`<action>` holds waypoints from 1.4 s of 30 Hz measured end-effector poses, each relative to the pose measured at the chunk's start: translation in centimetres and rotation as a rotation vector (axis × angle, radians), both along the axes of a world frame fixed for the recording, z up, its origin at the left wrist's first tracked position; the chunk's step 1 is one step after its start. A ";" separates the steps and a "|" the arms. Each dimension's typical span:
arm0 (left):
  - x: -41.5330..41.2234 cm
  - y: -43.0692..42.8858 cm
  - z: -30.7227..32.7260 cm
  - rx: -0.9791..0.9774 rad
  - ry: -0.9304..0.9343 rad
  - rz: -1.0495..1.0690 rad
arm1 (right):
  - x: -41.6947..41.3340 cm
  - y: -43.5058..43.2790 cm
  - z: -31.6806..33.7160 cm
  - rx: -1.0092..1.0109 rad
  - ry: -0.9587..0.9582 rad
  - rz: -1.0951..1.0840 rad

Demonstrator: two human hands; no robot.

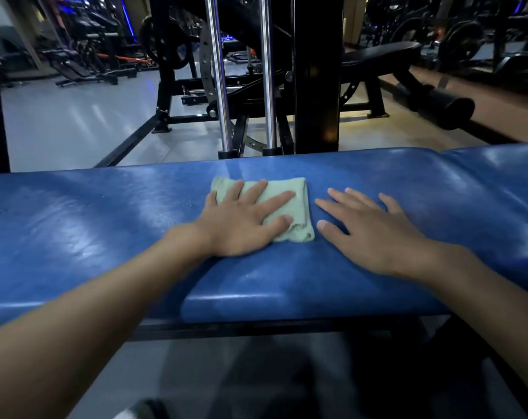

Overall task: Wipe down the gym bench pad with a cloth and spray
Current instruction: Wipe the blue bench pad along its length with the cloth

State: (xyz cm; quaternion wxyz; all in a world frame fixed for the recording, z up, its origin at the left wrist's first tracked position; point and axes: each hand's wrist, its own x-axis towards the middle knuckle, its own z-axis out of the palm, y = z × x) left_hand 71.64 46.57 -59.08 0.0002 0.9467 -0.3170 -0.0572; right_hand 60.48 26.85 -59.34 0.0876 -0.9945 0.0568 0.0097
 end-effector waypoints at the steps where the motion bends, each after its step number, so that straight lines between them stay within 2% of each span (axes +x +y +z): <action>1: 1.8 -0.7 0.0 0.002 -0.005 0.011 | 0.0 0.0 0.0 -0.001 -0.003 0.000; 6: 9.8 -3.5 0.8 0.036 0.031 0.074 | 0.0 0.0 -0.3 -0.009 -0.021 -0.006; 10: 10.9 -3.9 0.8 0.022 0.033 0.121 | 0.0 0.1 -0.3 0.004 -0.037 -0.011; 14: 6.5 -2.0 0.3 0.029 -0.005 0.072 | -0.2 0.2 -0.1 0.009 -0.042 -0.015; 20: -5.6 4.2 -0.2 -0.006 -0.031 -0.040 | -0.3 0.2 0.2 0.020 -0.012 -0.010; 24: -9.1 5.0 0.5 0.023 -0.076 -0.016 | 0.1 0.1 0.7 -0.038 -0.023 -0.005; 27: -9.1 3.8 0.1 -0.026 -0.086 0.071 | 0.5 0.6 0.7 0.022 -0.059 -0.003; 30: -6.7 2.6 -0.4 -0.011 -0.066 0.103 | 0.6 1.1 -0.1 0.012 -0.023 0.008; 35: 1.5 0.7 -0.2 0.005 -0.039 0.100 | 0.5 1.0 -0.3 0.013 -0.020 0.013; 42: 11.5 -2.6 0.8 0.008 0.029 0.203 | 0.4 1.3 -0.2 0.011 -0.022 0.011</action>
